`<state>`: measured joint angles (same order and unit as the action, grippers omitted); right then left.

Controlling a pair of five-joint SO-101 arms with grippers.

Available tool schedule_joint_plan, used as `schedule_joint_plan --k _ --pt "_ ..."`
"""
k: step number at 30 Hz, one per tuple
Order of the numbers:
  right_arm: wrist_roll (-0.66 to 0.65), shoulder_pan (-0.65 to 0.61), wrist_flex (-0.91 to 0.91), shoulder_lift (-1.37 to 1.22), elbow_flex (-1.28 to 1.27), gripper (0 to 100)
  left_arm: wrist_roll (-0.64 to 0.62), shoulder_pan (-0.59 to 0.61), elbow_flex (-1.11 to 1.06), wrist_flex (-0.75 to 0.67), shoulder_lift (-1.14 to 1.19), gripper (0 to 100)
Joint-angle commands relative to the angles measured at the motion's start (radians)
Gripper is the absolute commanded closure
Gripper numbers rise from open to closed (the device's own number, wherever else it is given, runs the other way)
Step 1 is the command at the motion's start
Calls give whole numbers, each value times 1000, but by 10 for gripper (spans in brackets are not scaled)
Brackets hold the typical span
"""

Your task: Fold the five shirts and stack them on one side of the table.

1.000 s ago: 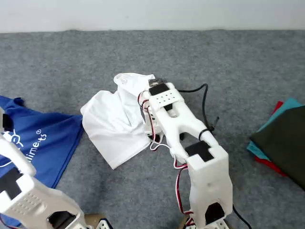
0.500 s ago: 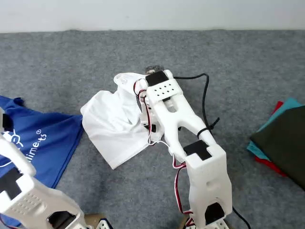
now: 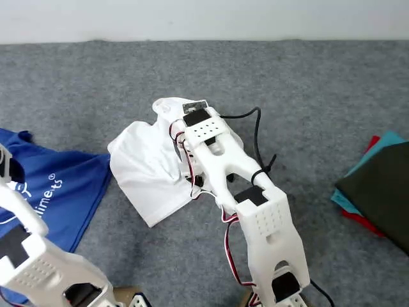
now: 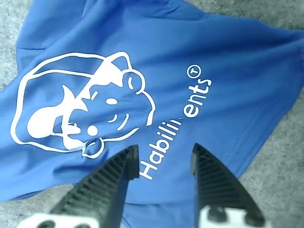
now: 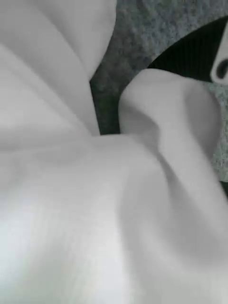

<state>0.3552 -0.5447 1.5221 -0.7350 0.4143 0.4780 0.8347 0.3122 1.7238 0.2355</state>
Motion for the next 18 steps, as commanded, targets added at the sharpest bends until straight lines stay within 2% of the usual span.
schedule_joint_plan --k 1,7,9,13,15,18 --pt "12 -8 -38 -8 46 714 11 -5 2 -15 -52 813" --pt "64 -12 -65 -64 46 730 11 -5 2 -29 -52 813" --pt "61 -10 -61 -79 46 795 11 -5 2 -29 -52 813" --pt "60 2 -61 -88 46 998 11 -5 2 -29 -54 813" --pt "60 7 -50 -84 46 961 11 -5 2 -29 -55 813" --pt "40 21 7 -73 84 994 11 -6 5 -28 -60 813"
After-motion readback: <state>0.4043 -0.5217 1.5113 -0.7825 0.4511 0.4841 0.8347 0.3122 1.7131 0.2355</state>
